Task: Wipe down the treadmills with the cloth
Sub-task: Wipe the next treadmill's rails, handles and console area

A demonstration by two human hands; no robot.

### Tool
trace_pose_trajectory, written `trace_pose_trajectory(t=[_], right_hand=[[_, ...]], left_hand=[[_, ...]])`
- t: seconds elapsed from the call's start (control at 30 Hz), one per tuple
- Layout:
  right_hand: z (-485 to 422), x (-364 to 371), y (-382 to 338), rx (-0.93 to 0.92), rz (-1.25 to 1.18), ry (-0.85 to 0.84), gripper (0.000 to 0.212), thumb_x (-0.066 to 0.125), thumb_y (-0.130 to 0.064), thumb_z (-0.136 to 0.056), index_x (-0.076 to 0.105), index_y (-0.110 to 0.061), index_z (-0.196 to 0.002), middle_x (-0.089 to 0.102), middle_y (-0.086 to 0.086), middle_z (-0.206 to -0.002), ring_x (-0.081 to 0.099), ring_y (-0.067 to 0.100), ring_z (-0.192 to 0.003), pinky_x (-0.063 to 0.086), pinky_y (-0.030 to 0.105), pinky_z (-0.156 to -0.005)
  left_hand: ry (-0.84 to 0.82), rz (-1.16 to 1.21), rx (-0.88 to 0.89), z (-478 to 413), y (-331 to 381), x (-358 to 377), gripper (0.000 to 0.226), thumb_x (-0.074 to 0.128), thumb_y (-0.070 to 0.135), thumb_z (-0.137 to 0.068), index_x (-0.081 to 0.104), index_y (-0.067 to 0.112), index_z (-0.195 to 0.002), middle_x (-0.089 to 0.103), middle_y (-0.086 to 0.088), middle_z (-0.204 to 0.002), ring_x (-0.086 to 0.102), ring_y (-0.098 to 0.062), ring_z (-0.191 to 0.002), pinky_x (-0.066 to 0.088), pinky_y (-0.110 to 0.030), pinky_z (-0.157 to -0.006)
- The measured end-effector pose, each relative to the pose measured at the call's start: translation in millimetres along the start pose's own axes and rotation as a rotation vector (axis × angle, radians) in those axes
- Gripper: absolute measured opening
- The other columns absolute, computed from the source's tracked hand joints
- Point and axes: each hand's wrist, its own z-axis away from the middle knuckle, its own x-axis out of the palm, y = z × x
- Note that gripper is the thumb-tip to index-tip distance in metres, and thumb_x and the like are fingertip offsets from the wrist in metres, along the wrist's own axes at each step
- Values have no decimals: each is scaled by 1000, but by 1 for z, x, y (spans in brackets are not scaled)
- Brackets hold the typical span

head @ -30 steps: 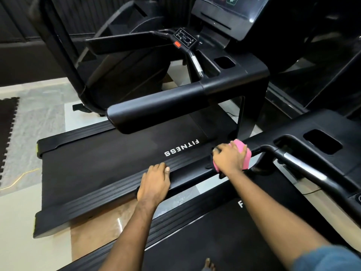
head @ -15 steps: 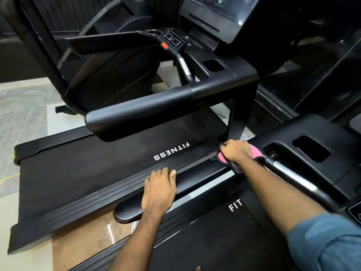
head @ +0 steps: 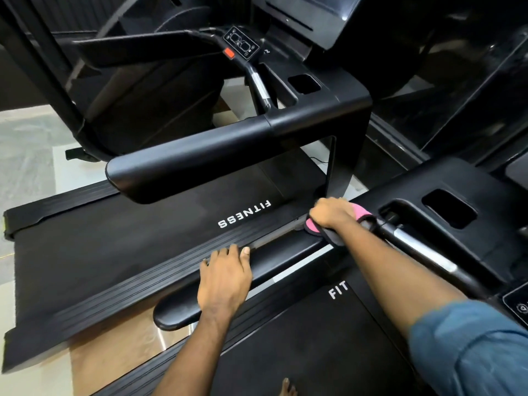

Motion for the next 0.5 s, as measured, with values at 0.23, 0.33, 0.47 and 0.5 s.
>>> trace_pose_trajectory(t=[0.23,0.33,0.47,0.5], right_hand=[[54,45,26,-402,-178,415,43,39,-46,-100,75,-24,-110,73,-7,-118,59,16,-121,28,40,-114],[25,33,50,-243,-71,396,43,37,-42,-100,76,-23,-105,74,-1,-116,60,21,-123,30,45,-115],[-22,0,52,54,60,150,52,26,-32,-94,75,-19,-104,73,7,-113,62,29,-114,29,46,-113],[-27,-4,48,121,73,91,57,23,-33,-88,75,-19,-107,72,6,-115,62,29,-115,26,48,-115]], left_hand=[[-7,-1,13,0,-1,0,49,15,48,-105,57,22,-106,66,-2,-102,57,-21,-103,43,-44,-96],[-21,-15,14,-2,-3,2,50,14,48,-105,57,23,-108,66,-1,-102,56,-21,-103,42,-45,-97],[-22,-13,2,-4,-1,2,49,15,48,-105,57,23,-106,66,-2,-101,56,-21,-102,41,-46,-97],[-22,-11,0,-3,0,2,48,15,48,-105,57,23,-105,66,-2,-101,56,-21,-103,41,-45,-97]])
